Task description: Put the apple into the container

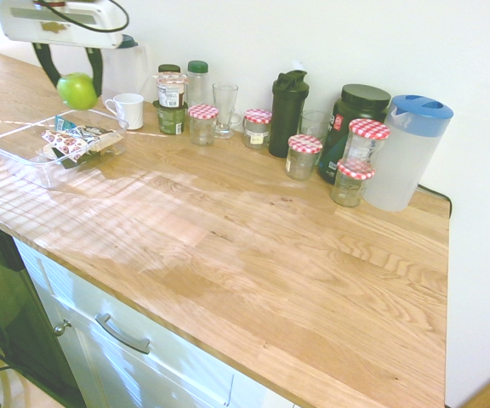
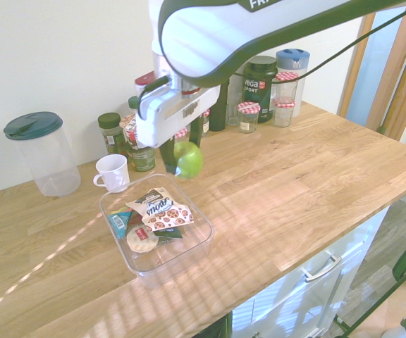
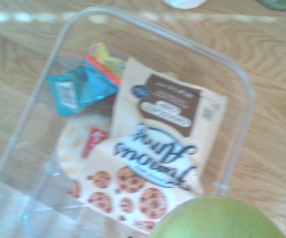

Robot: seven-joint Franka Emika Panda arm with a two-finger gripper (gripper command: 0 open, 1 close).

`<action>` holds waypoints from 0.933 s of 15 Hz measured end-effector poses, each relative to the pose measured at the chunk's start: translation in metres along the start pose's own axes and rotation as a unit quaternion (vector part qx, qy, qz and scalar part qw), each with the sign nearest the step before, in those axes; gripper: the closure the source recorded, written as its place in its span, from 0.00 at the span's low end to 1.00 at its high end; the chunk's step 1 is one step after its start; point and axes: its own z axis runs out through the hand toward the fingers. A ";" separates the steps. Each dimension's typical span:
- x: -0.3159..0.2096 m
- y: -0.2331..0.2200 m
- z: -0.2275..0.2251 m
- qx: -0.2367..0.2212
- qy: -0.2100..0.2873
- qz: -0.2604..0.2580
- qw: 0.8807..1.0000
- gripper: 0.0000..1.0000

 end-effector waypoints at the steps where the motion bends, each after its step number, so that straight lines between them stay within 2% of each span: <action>1: -0.009 -0.011 0.005 -0.002 -0.003 -0.005 1.000 1.00; 6: -0.015 -0.053 0.059 -0.016 -0.030 -0.018 0.999 1.00; 14: -0.036 -0.072 0.080 -0.026 -0.057 -0.031 0.998 1.00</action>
